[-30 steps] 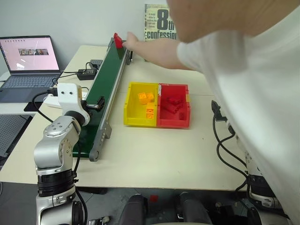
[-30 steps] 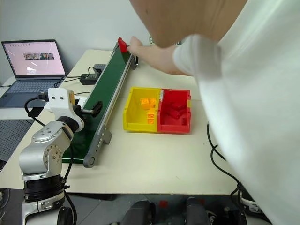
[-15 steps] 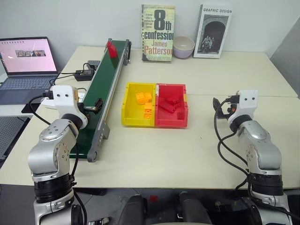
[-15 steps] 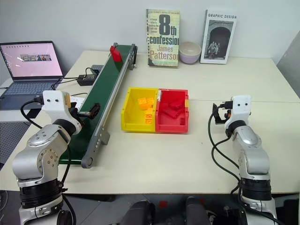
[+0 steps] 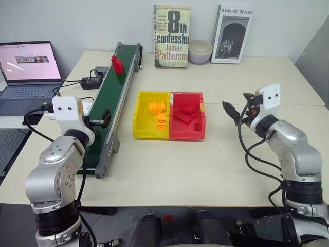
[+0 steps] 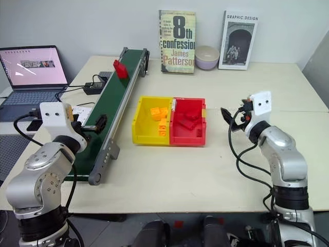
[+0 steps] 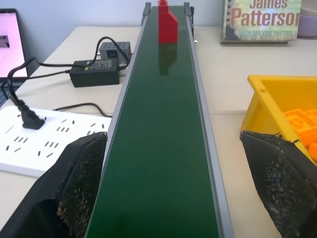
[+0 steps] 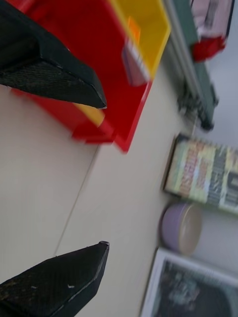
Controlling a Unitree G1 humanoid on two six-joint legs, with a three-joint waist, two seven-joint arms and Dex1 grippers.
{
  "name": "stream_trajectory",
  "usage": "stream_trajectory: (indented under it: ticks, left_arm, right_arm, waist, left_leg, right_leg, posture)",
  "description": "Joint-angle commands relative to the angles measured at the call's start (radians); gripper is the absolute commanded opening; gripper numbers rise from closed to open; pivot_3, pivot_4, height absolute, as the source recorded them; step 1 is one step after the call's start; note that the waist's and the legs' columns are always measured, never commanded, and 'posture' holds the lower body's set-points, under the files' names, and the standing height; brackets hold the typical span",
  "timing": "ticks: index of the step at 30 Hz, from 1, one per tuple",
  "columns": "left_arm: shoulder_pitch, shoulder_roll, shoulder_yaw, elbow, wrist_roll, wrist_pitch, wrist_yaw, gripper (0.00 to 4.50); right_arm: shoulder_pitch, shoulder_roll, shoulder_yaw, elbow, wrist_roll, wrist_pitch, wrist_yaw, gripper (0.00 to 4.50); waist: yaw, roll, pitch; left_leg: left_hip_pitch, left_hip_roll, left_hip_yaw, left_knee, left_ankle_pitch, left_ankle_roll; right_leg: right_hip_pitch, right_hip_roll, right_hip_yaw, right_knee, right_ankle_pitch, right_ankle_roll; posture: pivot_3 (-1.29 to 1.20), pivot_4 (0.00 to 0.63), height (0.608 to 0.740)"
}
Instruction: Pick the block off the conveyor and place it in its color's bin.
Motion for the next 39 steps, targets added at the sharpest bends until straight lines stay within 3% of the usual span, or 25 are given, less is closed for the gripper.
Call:
stream_trajectory:
  ticks: [1, 6, 10, 21, 39]
  left_arm:
    - [-0.012, -0.019, 0.031, -0.031, -0.025, -0.04, 0.002, 4.49]
    - [-0.004, -0.007, 0.026, -0.009, -0.05, -0.054, -0.036, 4.49]
    - [-0.009, 0.018, 0.025, 0.028, -0.063, -0.063, -0.078, 4.49]
    - [-0.061, 0.035, -0.008, 0.141, -0.054, -0.118, -0.102, 4.49]
    - [-0.242, 0.076, -0.075, 0.56, 0.036, -0.364, -0.181, 4.49]
  right_arm:
    - [-0.077, -0.03, 0.003, -0.018, 0.168, 0.065, 0.198, 4.5]
    - [-0.114, -0.059, 0.032, -0.065, 0.292, 0.157, 0.323, 4.5]
    - [-0.123, -0.056, 0.062, -0.107, 0.334, 0.192, 0.344, 4.5]
    - [-0.112, -0.049, 0.072, -0.194, 0.386, 0.238, 0.298, 4.5]
    - [-0.049, -0.059, 0.037, -0.286, 0.429, 0.258, 0.191, 4.5]
  waist:
    - [0.001, 0.0, 0.0]
    - [0.004, 0.0, 0.0]
    - [0.003, 0.0, 0.0]
    - [0.003, 0.0, 0.0]
    - [0.003, 0.0, 0.0]
  left_leg:
    - [0.0, 0.0, 0.0, 0.0, 0.0, 0.0]
    - [-0.001, 0.0, -0.001, 0.0, 0.0, 0.0]
    - [-0.001, 0.0, -0.001, 0.0, 0.0, 0.0]
    - [-0.001, 0.0, -0.001, 0.0, 0.0, 0.0]
    - [-0.002, 0.0, -0.001, 0.0, 0.0, 0.0]
  right_leg:
    - [0.0, 0.0, 0.0, 0.0, 0.0, 0.0]
    - [0.001, -0.001, 0.0, -0.001, 0.0, 0.0]
    - [0.0, -0.001, 0.0, -0.001, 0.0, 0.0]
    - [0.0, -0.001, 0.0, -0.001, 0.0, 0.0]
    - [-0.001, -0.002, 0.0, -0.001, 0.0, 0.0]
  posture:
    - [0.0, 0.15, 0.74]
    - [0.0, 0.15, 0.74]
    - [0.0, 0.15, 0.74]
    - [0.0, 0.15, 0.74]
    - [0.0, 0.15, 0.74]
